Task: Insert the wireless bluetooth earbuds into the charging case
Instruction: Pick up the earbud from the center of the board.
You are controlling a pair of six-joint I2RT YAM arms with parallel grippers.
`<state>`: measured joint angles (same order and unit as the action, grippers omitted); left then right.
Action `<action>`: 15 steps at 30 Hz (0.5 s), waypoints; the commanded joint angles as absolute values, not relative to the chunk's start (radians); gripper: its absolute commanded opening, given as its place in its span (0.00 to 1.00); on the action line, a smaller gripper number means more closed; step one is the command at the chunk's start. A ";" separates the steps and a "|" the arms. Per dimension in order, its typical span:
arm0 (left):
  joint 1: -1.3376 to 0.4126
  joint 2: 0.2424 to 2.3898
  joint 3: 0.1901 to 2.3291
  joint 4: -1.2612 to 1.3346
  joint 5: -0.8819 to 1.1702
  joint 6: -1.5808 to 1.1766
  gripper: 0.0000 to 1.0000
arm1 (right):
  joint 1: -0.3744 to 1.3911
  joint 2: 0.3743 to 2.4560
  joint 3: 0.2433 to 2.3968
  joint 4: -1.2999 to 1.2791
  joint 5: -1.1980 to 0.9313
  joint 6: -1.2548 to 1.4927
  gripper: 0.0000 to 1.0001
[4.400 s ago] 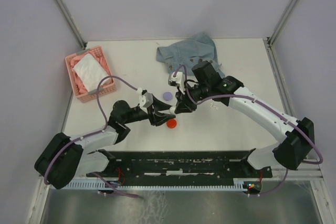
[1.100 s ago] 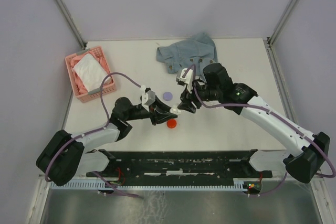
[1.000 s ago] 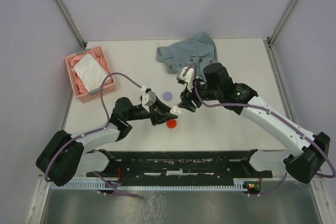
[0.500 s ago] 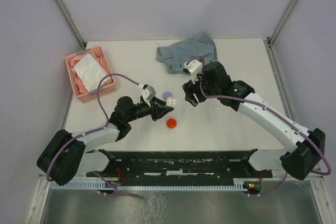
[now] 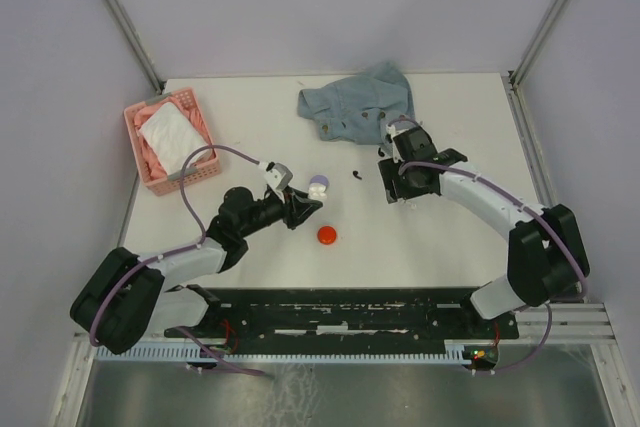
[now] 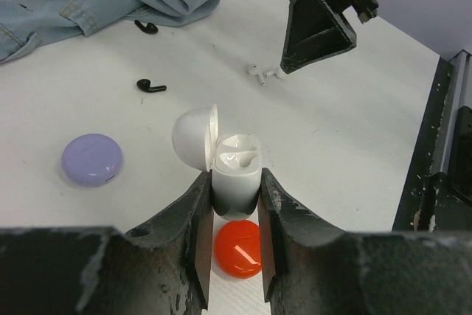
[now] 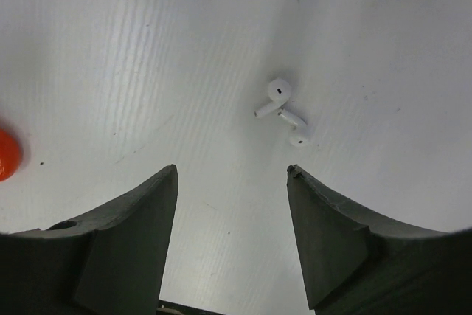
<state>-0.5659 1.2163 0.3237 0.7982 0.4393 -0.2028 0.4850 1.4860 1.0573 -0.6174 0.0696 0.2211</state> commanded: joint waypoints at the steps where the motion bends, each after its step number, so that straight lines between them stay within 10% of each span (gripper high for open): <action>1: -0.560 1.195 0.325 0.831 0.414 -0.184 0.03 | 0.428 1.542 1.048 -0.517 0.086 0.288 0.68; 15: -0.561 1.203 0.334 0.821 0.435 -0.173 0.03 | 0.344 1.757 1.112 -0.460 0.079 0.288 0.48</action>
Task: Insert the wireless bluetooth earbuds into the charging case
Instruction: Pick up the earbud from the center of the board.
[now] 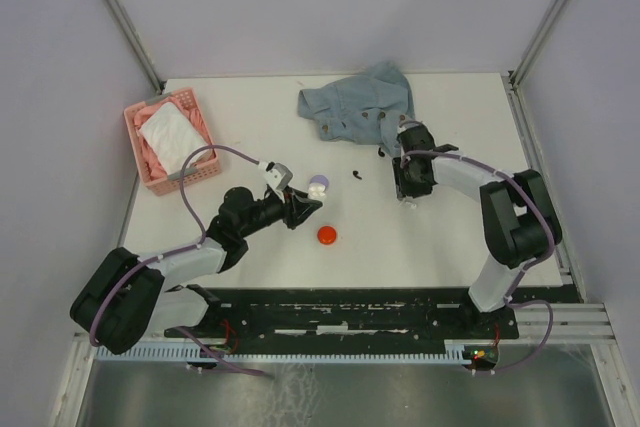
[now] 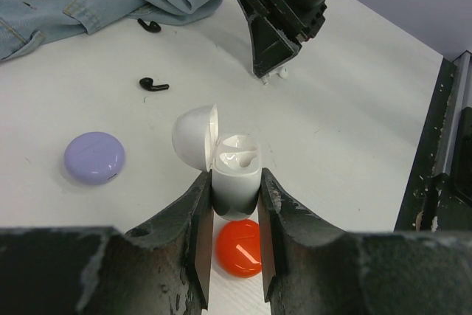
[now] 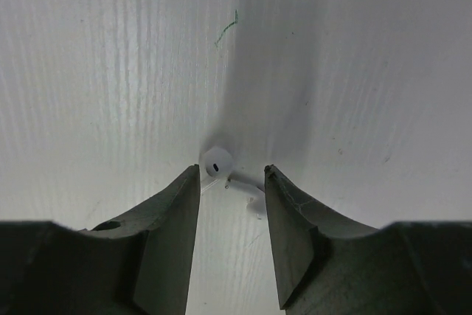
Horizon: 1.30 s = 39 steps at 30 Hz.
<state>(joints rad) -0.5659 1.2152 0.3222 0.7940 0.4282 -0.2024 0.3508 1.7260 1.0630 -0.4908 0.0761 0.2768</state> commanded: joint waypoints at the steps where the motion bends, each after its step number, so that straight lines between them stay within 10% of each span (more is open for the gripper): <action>1: -0.562 1.205 0.334 0.823 0.435 -0.173 0.03 | 0.343 1.764 1.112 -0.461 0.077 0.288 0.47; 21: -0.561 1.211 0.326 0.861 0.471 -0.178 0.03 | 0.345 1.718 1.104 -0.509 0.005 0.272 0.14; 39: -0.561 1.111 0.219 1.074 0.593 -0.171 0.03 | 0.552 1.220 1.009 -0.335 -0.015 0.220 0.12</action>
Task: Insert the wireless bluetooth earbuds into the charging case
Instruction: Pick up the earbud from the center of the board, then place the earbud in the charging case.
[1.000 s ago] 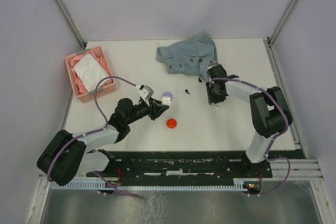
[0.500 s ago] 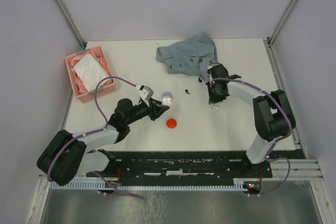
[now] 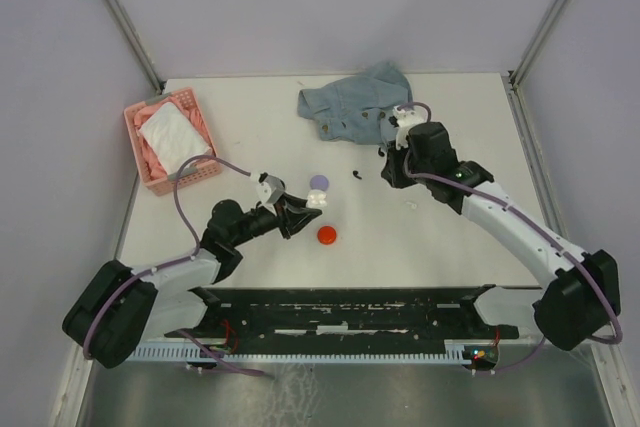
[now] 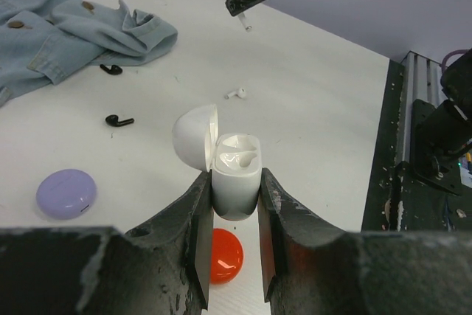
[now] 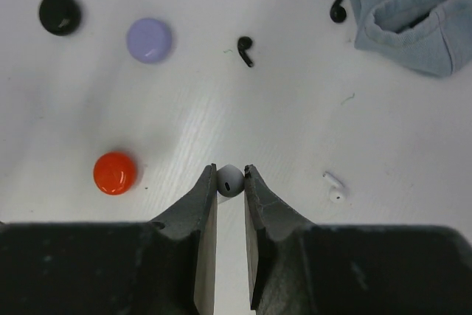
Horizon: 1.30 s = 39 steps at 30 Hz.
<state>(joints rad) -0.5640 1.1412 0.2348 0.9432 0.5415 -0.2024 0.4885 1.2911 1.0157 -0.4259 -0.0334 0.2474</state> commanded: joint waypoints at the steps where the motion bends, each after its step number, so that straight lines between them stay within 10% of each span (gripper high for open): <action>1: -0.561 1.110 0.216 1.084 0.602 -0.174 0.03 | 0.575 1.203 1.008 -0.323 -0.007 0.215 0.12; 39: -0.580 1.143 0.259 1.268 0.670 -0.375 0.04 | 1.072 1.132 0.849 0.160 0.173 -0.071 0.12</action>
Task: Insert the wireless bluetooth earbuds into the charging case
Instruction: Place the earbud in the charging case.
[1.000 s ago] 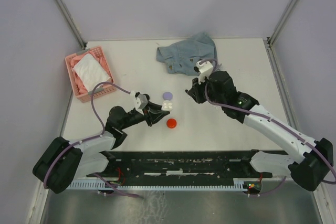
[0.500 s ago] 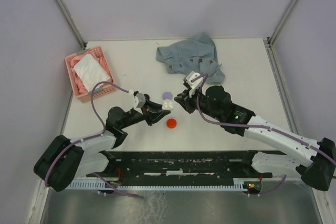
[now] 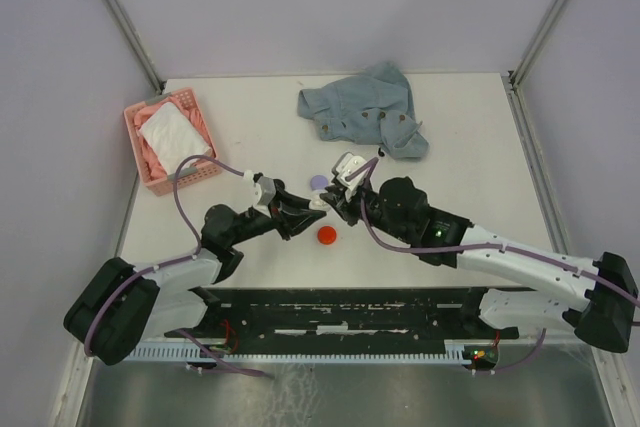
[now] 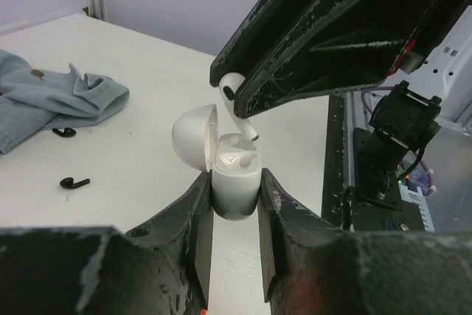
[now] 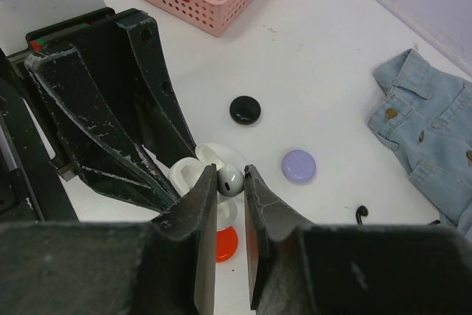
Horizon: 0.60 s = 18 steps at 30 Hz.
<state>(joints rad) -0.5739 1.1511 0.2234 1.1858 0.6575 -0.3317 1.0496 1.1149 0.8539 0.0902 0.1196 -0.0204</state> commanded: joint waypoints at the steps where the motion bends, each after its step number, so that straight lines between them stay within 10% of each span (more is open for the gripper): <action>1: -0.581 1.146 0.261 1.268 0.669 -0.376 0.04 | 1.077 1.138 0.846 0.164 0.179 -0.076 0.12; 18: -0.581 1.158 0.267 1.247 0.574 -0.411 0.03 | 1.123 1.105 0.793 0.216 0.122 -0.101 0.12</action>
